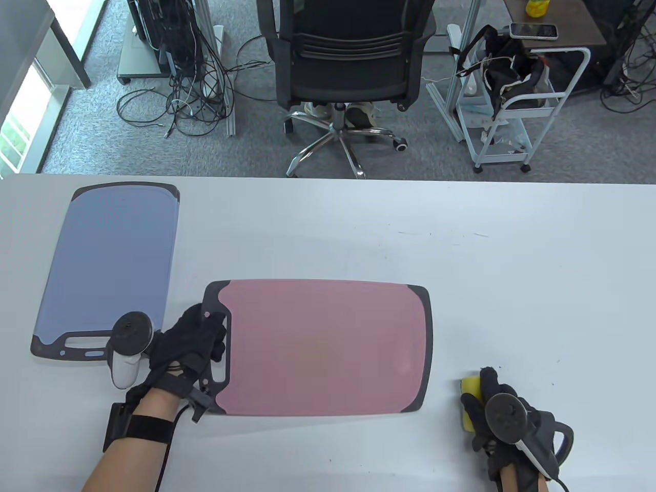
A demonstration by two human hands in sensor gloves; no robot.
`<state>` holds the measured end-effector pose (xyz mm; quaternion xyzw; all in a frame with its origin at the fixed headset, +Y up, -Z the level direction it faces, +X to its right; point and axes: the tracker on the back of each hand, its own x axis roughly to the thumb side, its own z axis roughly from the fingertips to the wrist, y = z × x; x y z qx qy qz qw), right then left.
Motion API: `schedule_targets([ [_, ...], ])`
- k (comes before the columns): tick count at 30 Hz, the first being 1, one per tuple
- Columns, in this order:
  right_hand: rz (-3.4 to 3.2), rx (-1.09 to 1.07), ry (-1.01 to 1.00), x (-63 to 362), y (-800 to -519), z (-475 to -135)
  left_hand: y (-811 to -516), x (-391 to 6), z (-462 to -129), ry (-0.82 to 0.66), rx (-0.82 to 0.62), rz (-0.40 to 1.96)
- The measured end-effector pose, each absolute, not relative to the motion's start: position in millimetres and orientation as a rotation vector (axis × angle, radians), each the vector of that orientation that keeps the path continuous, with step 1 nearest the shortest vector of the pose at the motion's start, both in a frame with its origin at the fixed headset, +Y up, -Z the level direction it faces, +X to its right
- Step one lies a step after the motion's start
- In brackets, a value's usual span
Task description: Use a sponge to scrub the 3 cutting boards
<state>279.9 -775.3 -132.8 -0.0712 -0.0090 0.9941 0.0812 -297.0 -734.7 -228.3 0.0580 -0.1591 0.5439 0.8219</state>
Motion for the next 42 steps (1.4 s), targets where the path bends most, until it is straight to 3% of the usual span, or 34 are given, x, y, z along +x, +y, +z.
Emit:
schedule_targets([
  [1, 2.963, -0.214, -0.035, 280, -775, -133, -715, -298, -219, -0.314, 0.311, 1.054],
  [2, 2.962, -0.212, -0.038, 281, -775, -133, -700, -297, -216, -0.383, 0.375, 0.975],
  [5, 2.937, -0.207, -0.040, 283, -774, -136, -685, -292, -213, -0.554, 0.184, 0.955],
  [11, 2.888, -0.217, -0.077, 288, -770, -134, -718, -266, -200, -0.689, -0.126, 0.600],
  [14, 2.856, -0.250, -0.098, 292, -769, -131, -725, -248, -183, -0.773, 0.004, 0.299],
  [24, 2.863, -0.316, -0.096, 293, -770, -123, -742, -237, -156, -0.750, 0.237, -0.045],
  [32, 2.876, -0.342, -0.170, 284, -763, -128, -758, -245, -149, -0.822, 0.370, 0.045],
  [36, 2.911, -0.214, -0.232, 252, -745, -146, -766, -243, -155, -0.846, 0.321, 0.077],
  [42, 2.914, 0.113, -0.177, 151, -717, -201, -770, -232, -157, -0.858, 0.271, 0.008],
])
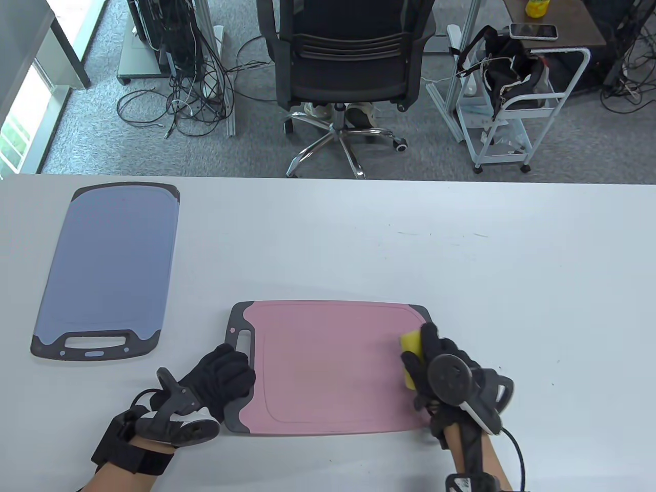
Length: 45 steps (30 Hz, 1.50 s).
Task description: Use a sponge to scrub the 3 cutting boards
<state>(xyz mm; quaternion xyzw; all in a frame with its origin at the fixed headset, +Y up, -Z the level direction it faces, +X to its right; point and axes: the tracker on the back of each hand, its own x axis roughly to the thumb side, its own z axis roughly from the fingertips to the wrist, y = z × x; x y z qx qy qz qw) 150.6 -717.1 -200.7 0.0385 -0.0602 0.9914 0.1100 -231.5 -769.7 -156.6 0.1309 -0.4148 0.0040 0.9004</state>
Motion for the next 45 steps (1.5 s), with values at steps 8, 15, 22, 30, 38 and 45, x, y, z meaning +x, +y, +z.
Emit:
schedule_targets([
  [8, 2.932, 0.468, -0.043, -19, -719, -263, -769, -232, -156, -0.865, 0.272, 0.018],
  [15, 3.087, 0.611, 0.101, -86, -726, -278, -768, -230, -152, -0.872, 0.293, -0.018],
  [22, 3.122, 0.242, 0.158, 14, -741, -292, -768, -229, -150, -0.880, 0.300, -0.030],
  [30, 3.007, -0.545, 0.287, 204, -772, -259, -769, -231, -155, -0.866, 0.268, 0.007],
  [38, 3.030, 0.273, 0.197, 57, -750, -260, -768, -229, -153, -0.866, 0.280, -0.015],
  [45, 2.993, 0.918, 0.118, -56, -729, -218, -768, -230, -154, -0.864, 0.276, -0.009],
])
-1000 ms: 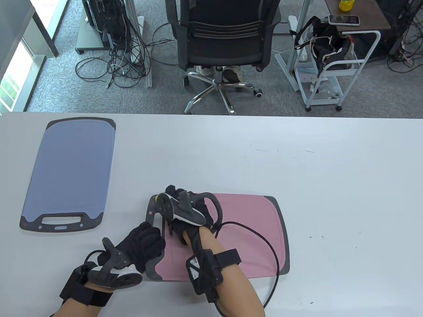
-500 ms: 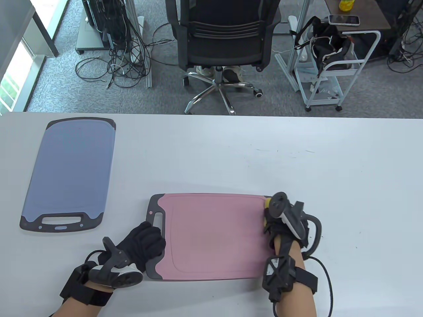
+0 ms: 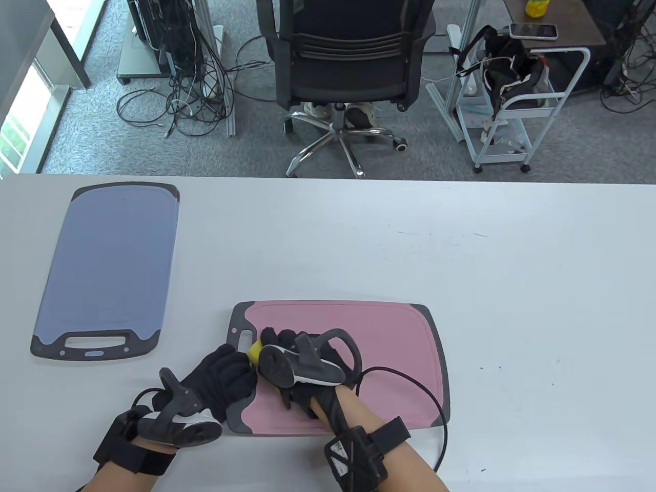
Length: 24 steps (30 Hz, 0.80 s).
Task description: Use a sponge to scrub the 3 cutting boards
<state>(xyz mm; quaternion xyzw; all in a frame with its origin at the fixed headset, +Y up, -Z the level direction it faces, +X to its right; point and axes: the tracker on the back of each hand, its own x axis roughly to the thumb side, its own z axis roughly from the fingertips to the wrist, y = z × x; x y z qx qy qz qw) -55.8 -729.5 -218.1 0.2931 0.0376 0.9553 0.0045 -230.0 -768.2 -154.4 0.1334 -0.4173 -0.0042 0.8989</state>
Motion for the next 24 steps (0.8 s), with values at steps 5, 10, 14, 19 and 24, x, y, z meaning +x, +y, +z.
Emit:
schedule_targets([
  [5, 3.067, 0.554, 0.166, 20, -742, -236, -768, -229, -154, -0.871, 0.277, -0.014],
  [10, 3.112, -0.075, 0.247, 145, -761, -244, -768, -229, -154, -0.871, 0.276, -0.011],
  [14, 3.056, -0.441, 0.332, 207, -770, -236, -767, -228, -154, -0.871, 0.279, -0.019],
  [19, 3.129, -0.110, 0.229, 150, -764, -239, -767, -227, -153, -0.870, 0.280, -0.021],
  [24, 3.032, 0.624, 0.163, 16, -742, -214, -767, -228, -154, -0.869, 0.275, -0.015],
])
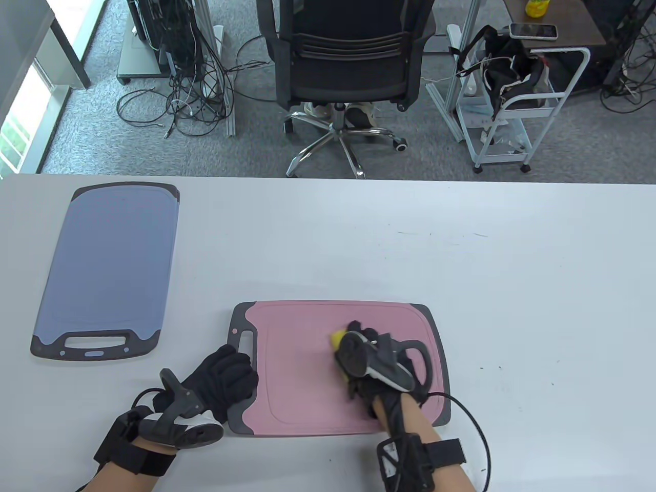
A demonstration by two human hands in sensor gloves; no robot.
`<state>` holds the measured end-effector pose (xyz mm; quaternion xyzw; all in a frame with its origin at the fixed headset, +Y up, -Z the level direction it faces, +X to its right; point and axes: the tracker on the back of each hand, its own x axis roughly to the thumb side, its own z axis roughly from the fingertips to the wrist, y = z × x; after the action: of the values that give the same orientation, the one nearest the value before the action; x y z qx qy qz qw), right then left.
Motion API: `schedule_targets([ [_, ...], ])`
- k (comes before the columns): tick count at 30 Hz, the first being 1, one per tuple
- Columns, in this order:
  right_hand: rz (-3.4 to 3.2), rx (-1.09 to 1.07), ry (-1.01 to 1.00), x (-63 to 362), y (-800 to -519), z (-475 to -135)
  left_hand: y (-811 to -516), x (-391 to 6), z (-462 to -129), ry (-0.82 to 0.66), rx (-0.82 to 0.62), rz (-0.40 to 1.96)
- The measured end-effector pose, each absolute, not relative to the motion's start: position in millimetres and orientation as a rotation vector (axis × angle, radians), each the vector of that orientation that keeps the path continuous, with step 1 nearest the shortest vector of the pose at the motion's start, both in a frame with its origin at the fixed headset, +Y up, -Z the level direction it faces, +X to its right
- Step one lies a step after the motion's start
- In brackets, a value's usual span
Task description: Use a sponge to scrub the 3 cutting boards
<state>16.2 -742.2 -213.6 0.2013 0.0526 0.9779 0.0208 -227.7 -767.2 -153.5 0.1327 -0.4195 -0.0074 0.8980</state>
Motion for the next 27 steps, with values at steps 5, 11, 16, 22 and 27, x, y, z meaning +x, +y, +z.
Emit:
schedule_targets([
  [5, 3.004, 0.992, 0.066, -49, -732, -189, -767, -226, -151, -0.874, 0.291, -0.034],
  [11, 3.059, 0.544, 0.155, 31, -748, -213, -767, -226, -151, -0.875, 0.287, -0.032],
  [16, 3.106, -0.057, 0.202, 143, -766, -221, -766, -225, -149, -0.876, 0.296, -0.050],
  [22, 3.095, -0.248, 0.269, 176, -769, -221, -766, -225, -150, -0.877, 0.290, -0.034],
  [27, 3.043, 0.495, 0.168, 46, -751, -203, -767, -226, -152, -0.871, 0.282, -0.020],
])
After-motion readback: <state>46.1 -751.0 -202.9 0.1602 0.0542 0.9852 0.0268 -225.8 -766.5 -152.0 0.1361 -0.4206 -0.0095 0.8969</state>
